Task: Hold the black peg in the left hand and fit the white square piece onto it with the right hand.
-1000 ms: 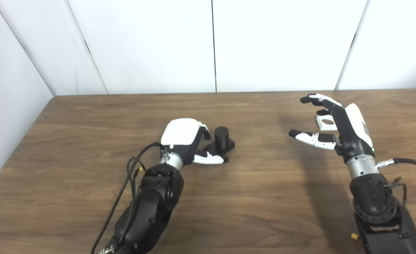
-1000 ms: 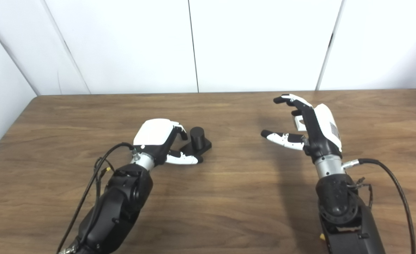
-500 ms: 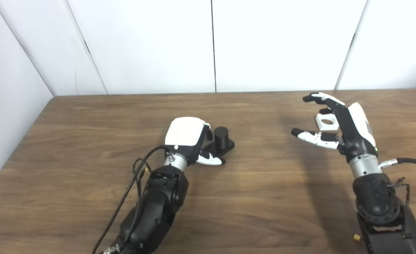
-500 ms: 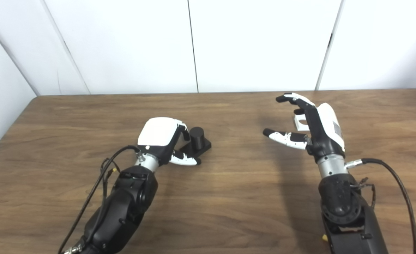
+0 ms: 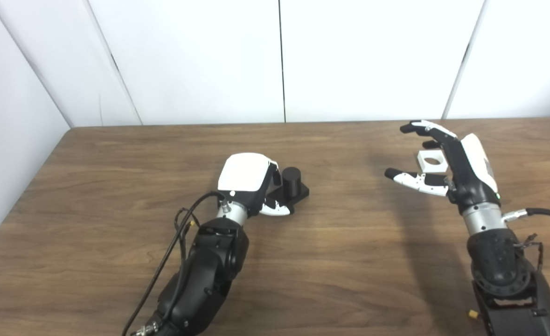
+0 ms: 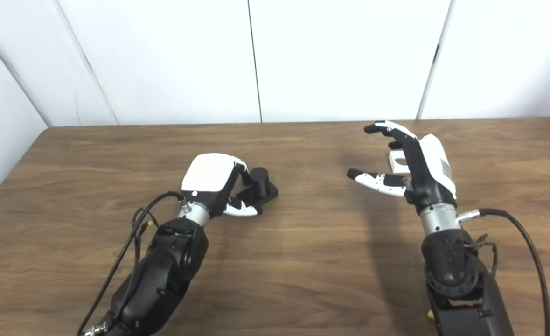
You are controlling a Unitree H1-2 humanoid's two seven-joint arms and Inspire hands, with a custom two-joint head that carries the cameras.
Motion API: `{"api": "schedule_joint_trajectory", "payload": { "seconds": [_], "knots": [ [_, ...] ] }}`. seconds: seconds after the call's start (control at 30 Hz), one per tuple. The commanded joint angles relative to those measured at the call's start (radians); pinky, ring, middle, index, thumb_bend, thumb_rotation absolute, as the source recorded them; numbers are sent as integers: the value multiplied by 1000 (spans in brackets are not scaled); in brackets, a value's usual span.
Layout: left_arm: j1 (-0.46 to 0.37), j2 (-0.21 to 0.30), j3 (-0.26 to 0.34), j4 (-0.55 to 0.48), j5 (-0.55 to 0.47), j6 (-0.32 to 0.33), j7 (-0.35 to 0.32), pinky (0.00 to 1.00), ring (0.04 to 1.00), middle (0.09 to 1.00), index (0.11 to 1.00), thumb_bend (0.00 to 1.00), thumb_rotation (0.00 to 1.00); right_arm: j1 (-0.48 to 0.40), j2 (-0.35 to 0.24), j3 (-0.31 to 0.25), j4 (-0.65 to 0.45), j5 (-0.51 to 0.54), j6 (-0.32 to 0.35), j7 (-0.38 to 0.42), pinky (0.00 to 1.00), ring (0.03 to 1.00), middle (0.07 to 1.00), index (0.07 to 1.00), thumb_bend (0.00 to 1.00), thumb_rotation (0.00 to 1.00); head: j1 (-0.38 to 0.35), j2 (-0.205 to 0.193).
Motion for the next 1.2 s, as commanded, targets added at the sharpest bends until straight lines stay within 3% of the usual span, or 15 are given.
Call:
{"api": "schedule_joint_trajectory", "payload": {
  "seconds": [0.0, 0.57, 0.93, 1.07, 1.17],
  "knots": [
    [-12, 27, 11, -2, 3, 7, -1, 743, 788, 806, 546, 750, 332, -34, -12, -9, -32, 1, -16, -7, 711, 813, 827, 718, 707, 218, 0, 1],
    [-14, 41, -1, 27, 5, 26, -36, 745, 805, 824, 593, 764, 388, -28, -19, -13, -48, 11, -16, -2, 720, 818, 828, 721, 683, 242, -4, 9],
    [-17, 45, -11, 44, 3, 32, -48, 732, 805, 816, 578, 771, 399, -27, -21, -18, -56, 12, -11, 7, 724, 820, 831, 723, 679, 251, -6, 12],
    [-15, 39, -1, 38, -22, 28, -47, 745, 807, 814, 555, 757, 293, -29, -23, -18, -53, 8, -15, 6, 721, 819, 829, 722, 681, 271, -5, 13],
    [-14, 38, 1, 39, -36, 25, -39, 753, 808, 814, 500, 558, 114, -30, -23, -18, -54, 7, -12, 7, 722, 819, 828, 722, 682, 278, -2, 13]
  ]
}}
